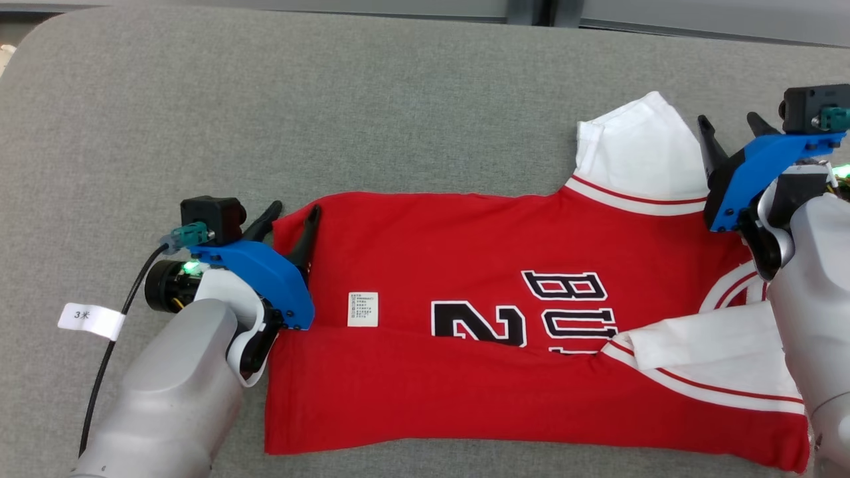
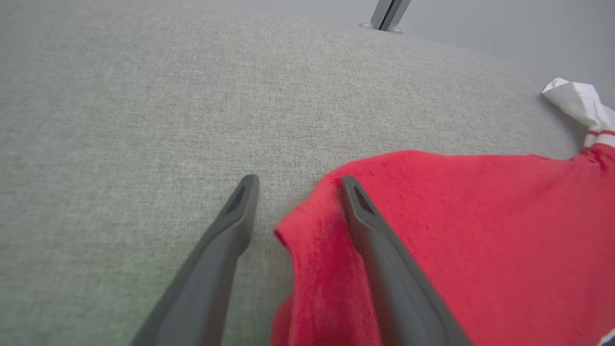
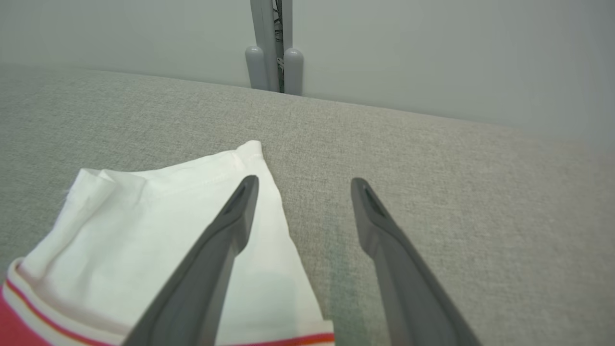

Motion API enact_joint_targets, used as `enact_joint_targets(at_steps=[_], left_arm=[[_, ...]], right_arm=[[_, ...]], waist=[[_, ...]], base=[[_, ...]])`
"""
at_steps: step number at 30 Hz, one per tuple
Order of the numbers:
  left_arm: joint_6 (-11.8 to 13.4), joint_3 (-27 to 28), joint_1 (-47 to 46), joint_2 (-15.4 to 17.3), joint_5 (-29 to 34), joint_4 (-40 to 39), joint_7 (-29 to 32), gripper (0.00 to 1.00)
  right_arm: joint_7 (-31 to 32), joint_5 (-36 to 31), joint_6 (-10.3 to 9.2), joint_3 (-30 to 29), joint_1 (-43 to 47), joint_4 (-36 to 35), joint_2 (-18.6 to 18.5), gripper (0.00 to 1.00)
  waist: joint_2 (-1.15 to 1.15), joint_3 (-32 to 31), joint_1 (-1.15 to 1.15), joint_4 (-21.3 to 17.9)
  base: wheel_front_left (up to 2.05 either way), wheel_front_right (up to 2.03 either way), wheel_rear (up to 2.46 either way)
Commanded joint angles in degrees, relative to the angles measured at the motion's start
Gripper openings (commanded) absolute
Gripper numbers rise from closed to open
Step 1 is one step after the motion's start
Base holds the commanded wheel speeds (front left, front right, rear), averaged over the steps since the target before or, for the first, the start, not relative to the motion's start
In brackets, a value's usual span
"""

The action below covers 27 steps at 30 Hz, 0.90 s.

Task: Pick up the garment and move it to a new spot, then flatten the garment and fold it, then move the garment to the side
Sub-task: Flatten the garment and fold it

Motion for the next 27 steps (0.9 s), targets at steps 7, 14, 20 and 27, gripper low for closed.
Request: enact_joint_targets(at_steps=[7,14,20,27], left_arm=[[-0.1,-3.4,-2.5,-0.2,-2.1,-1.2,-0.7,0.00],[-0.1,-6.3,-4.2,-1.4,-3.4,-1.2,-2.7,0.00],[-0.1,-8.7,-5.3,-2.7,-4.9,-0.8,-4.1,0.00],[-0.1,-11.3,-6.5,-3.8,-6.8,-0.5,-4.9,0.00]], right_arm=[[1.4,-2.9,0.00,-2.5,-4.6,4.5,-0.9,1.00],[0.8,-5.9,0.00,-5.2,-6.5,7.4,-1.9,1.00],[0.5,-7.7,0.00,-6.0,-7.6,9.1,-1.4,1.00],[1.4,-10.0,0.00,-8.3,-8.4,10.3,-2.7,1.00]], waist=[[0.00,2.1,0.00,2.9],[0.00,3.0,0.00,5.2],[0.00,3.4,0.00,6.5],[0.00,3.8,0.00,8.1]], base=[[0.00,0.00,0.00],[0.00,0.00,0.00],[0.00,0.00,0.00],[0.00,0.00,0.00]])
